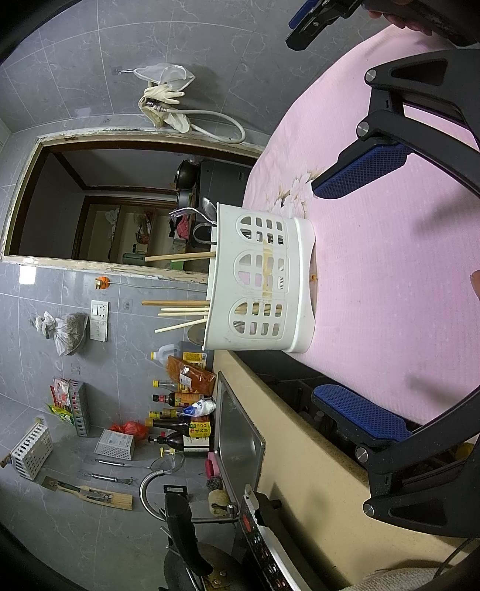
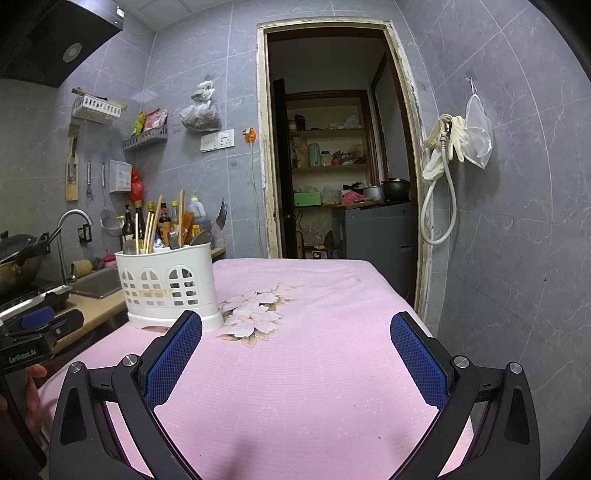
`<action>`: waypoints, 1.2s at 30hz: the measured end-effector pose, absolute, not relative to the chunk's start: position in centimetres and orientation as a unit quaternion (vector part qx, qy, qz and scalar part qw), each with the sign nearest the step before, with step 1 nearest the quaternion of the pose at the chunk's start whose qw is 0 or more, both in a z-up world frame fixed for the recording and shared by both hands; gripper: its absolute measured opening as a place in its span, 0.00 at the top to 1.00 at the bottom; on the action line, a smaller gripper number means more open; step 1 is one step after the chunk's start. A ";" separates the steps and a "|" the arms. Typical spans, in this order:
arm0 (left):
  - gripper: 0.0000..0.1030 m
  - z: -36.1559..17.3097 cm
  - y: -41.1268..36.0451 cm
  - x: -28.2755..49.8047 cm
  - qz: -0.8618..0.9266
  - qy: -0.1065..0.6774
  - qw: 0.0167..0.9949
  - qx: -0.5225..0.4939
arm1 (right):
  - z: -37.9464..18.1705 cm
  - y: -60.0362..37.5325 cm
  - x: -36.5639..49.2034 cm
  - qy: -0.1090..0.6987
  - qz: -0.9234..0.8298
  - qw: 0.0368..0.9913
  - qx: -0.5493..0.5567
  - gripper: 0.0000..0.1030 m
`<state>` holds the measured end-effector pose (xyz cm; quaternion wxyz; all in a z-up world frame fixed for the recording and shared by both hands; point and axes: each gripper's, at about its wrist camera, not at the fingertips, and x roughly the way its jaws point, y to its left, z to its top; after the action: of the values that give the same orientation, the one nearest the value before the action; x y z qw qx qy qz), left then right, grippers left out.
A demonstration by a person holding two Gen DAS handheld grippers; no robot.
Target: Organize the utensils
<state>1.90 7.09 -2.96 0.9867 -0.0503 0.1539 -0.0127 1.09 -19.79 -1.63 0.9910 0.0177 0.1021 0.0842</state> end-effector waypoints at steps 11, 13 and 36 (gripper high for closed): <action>0.04 -3.1 6.9 2.0 -0.014 0.157 0.986 -0.046 | -1.6 -19.7 1.0 0.103 0.083 0.991 0.018 0.00; 0.04 -3.3 6.8 1.9 -0.014 0.155 0.987 -0.045 | -1.6 -19.7 1.0 0.103 0.083 0.991 0.018 0.00; 0.04 -2.7 7.2 1.3 0.006 0.127 0.991 -0.051 | -1.6 -19.8 1.1 0.103 0.084 0.991 0.019 0.00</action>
<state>1.27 7.20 -2.69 0.9906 -0.0511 0.1267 0.0060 1.06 -19.77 -1.61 0.9909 0.0185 0.1035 0.0836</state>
